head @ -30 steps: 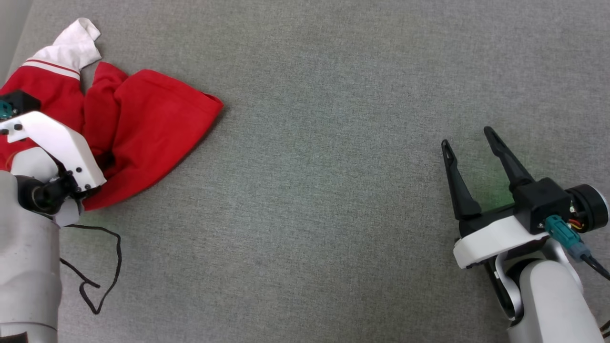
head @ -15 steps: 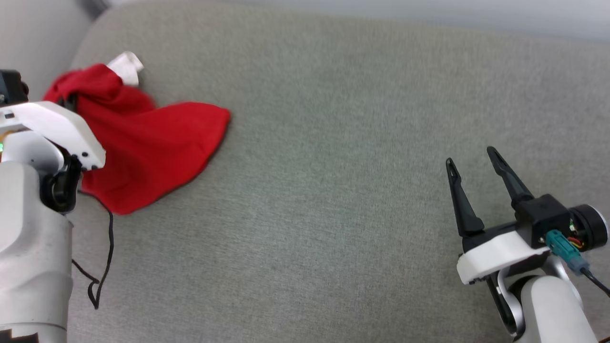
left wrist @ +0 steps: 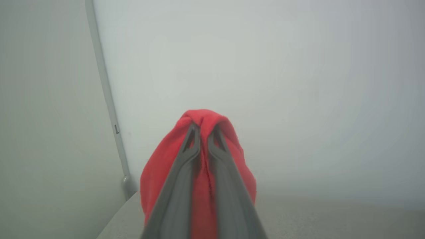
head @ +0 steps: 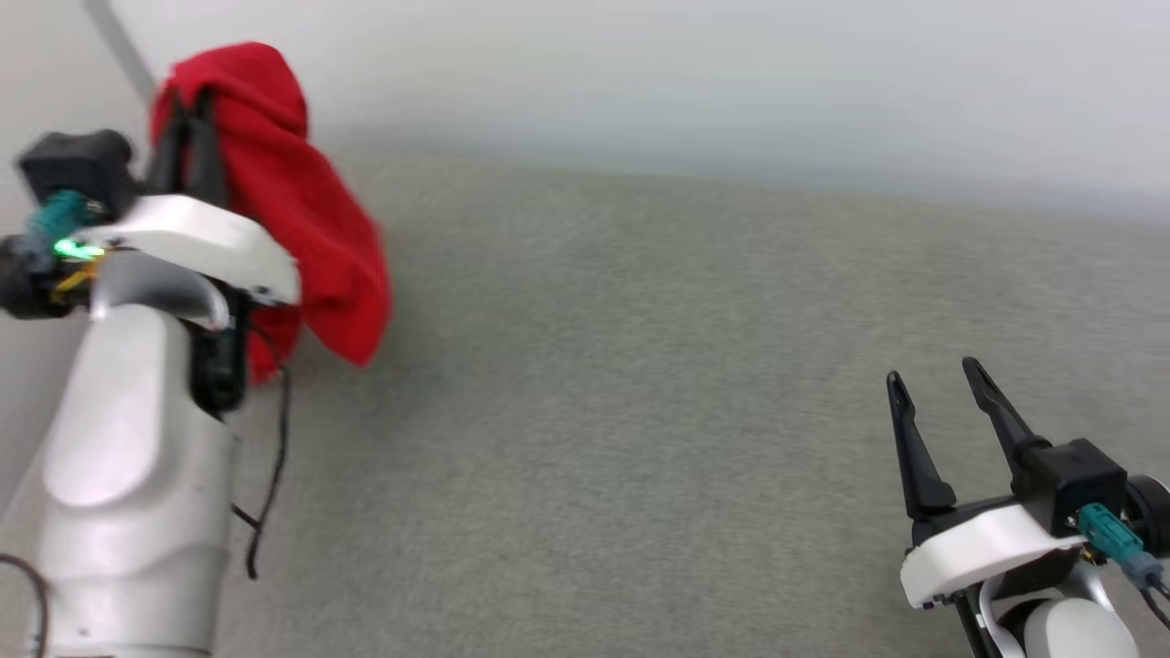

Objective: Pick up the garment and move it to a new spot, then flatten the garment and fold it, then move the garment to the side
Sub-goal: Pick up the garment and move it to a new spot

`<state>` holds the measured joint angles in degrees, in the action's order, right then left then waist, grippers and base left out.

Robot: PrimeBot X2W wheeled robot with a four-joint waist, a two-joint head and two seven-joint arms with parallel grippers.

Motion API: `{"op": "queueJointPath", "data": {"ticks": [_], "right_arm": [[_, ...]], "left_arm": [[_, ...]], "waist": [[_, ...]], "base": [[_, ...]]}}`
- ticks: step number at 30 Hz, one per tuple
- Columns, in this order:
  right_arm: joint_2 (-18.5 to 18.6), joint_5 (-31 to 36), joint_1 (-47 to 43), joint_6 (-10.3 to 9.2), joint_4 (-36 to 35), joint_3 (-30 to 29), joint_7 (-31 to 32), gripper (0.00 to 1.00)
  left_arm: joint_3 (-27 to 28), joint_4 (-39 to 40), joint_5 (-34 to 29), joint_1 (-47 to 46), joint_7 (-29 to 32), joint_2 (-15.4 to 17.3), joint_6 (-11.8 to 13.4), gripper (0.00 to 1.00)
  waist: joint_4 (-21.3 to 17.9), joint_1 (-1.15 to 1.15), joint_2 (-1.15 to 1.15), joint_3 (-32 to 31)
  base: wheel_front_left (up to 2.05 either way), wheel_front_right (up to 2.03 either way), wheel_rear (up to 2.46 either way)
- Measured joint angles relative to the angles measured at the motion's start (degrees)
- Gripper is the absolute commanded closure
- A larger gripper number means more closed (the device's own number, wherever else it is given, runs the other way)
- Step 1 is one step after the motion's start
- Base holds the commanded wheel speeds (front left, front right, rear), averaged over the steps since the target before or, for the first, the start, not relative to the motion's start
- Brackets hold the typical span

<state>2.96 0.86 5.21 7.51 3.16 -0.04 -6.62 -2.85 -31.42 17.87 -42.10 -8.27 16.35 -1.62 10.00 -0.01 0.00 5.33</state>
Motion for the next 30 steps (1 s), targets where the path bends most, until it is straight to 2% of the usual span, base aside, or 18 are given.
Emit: {"op": "queueJointPath", "data": {"ticks": [7,13,19,25,28,29,30], "right_arm": [[0.0,-0.68,-2.1,-0.01,-2.11,-0.54,1.63,0.0],[-0.03,-0.9,-3.15,0.0,-3.27,-1.46,2.67,0.0],[-0.03,-1.33,-3.15,0.0,-3.96,-1.77,2.91,0.0],[-0.03,-1.94,-3.1,0.0,-3.94,-2.13,2.3,0.0],[-0.03,-2.16,-3.13,0.0,-3.61,-2.19,2.12,0.0],[-0.03,-2.19,-3.12,0.0,-3.58,-2.37,2.1,0.0],[-0.04,-2.21,-3.13,0.0,-3.49,-2.49,2.11,0.0]], "left_arm": [[-5.94,6.33,-0.22,4.71,0.32,-6.17,-1.57,1.0],[-13.94,10.28,1.47,7.95,1.43,-11.95,-3.9,1.0],[-23.76,10.65,4.98,12.34,2.64,-13.44,-4.92,1.0],[-31.79,8.03,6.34,20.57,3.98,-13.49,-4.17,1.0],[-34.31,6.47,6.45,23.02,3.94,-13.43,-3.92,0.3],[-35.35,6.06,6.36,23.35,3.72,-13.44,-3.9,0.0],[-36.08,5.89,6.0,23.43,3.18,-13.44,-3.88,0.0]], "waist": [[-6.46,0.0,0.0,-2.14],[-12.57,0.01,0.0,-2.59],[-17.24,0.0,0.0,-1.0],[-19.17,0.01,0.0,1.79],[-18.89,0.01,0.0,2.07],[-18.53,0.02,0.0,2.03],[-18.13,0.02,0.0,1.94]], "base": [[0.0,0.0,0.0],[0.0,0.0,0.0],[0.0,0.0,0.0],[0.0,0.0,0.0],[0.0,0.0,0.0],[0.0,0.0,0.0],[0.0,0.0,0.0]]}}
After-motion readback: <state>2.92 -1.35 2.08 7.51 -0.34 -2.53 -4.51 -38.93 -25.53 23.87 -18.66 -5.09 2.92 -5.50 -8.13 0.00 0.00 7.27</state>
